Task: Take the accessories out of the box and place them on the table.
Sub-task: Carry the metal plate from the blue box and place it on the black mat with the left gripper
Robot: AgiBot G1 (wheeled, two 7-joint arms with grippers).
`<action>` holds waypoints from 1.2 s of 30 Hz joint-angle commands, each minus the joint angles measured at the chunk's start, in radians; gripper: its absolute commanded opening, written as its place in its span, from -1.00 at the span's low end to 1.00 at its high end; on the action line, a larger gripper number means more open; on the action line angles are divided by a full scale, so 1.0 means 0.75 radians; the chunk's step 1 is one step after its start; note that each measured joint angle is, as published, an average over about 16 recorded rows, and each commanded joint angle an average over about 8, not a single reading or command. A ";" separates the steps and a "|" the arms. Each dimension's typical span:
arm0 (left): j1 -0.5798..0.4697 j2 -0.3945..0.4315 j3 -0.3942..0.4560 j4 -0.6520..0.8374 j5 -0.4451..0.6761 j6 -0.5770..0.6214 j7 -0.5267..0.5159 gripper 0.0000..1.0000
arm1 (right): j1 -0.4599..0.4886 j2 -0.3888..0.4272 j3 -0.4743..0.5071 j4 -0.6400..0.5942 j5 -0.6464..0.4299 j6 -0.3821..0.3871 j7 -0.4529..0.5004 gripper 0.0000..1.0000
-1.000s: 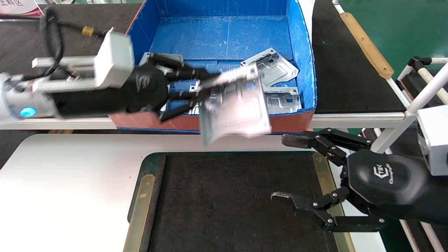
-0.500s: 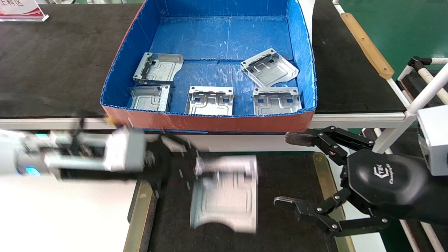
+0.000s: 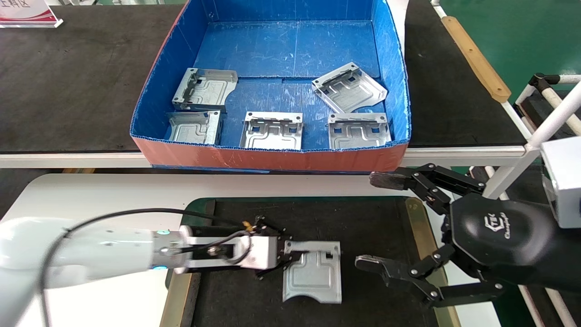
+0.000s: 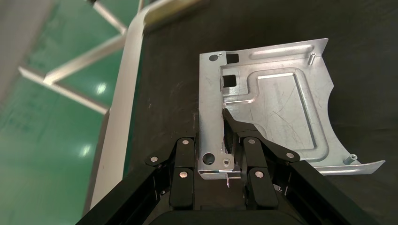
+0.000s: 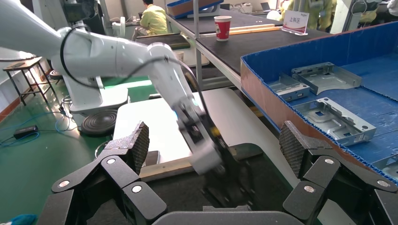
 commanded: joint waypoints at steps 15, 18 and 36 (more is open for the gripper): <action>-0.030 0.309 0.063 0.333 -0.122 -0.280 0.242 -1.00 | 0.000 0.000 0.000 0.000 0.000 0.000 0.000 1.00; -0.035 0.312 0.126 0.312 -0.177 -0.325 0.237 -1.00 | 0.000 0.000 0.000 0.000 0.000 0.000 0.000 1.00; -0.060 0.310 0.521 0.161 -0.487 -0.504 0.193 -1.00 | 0.000 0.000 0.000 0.000 0.000 0.000 0.000 1.00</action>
